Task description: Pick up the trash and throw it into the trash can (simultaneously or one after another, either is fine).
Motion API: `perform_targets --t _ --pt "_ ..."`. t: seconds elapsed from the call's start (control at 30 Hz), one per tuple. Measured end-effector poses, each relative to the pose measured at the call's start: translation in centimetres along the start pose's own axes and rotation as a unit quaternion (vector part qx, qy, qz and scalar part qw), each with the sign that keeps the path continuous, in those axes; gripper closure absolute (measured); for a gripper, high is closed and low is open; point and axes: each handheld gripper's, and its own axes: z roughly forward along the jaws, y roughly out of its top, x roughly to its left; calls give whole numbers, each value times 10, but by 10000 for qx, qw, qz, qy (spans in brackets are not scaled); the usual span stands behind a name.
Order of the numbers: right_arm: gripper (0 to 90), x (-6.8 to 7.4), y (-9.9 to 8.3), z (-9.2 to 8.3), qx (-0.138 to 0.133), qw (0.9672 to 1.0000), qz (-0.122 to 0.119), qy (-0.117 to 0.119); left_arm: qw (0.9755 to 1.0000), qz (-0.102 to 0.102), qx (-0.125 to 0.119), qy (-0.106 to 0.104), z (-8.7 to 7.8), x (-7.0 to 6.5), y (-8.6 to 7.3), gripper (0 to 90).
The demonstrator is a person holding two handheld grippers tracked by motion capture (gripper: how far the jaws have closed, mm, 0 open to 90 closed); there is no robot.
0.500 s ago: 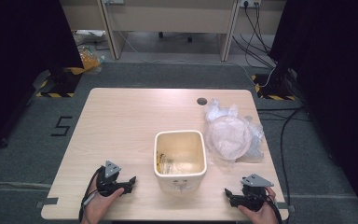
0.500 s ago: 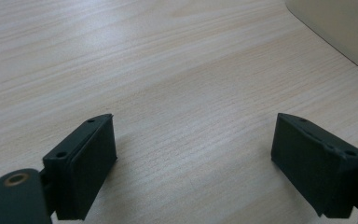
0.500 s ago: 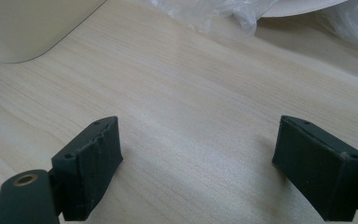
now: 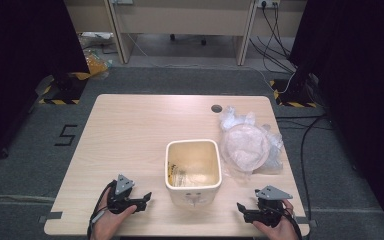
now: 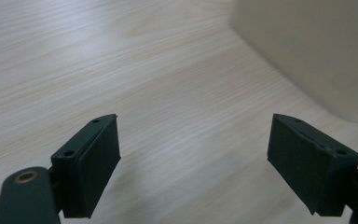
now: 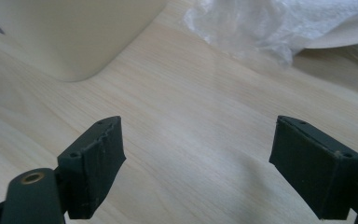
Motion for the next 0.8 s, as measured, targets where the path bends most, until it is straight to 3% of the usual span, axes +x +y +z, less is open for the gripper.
perform_targets --t 0.13,0.27,0.37,0.63,0.8 --pt "184 11 12 2 -82 9996 -152 229 9990 219 -117 -360 2 -23 2 170" --pt "191 19 20 2 -124 9989 -299 338 9977 285 -141 -599 4 -36 3 174" --pt "198 29 30 4 -212 9972 -400 587 9963 446 -161 -716 5 -48 7 176" --pt "222 43 44 17 -173 9949 -657 742 9949 606 -222 -779 9 -56 15 204" --pt "238 47 49 26 -176 9937 -653 894 9937 650 -259 -870 15 -61 17 218"
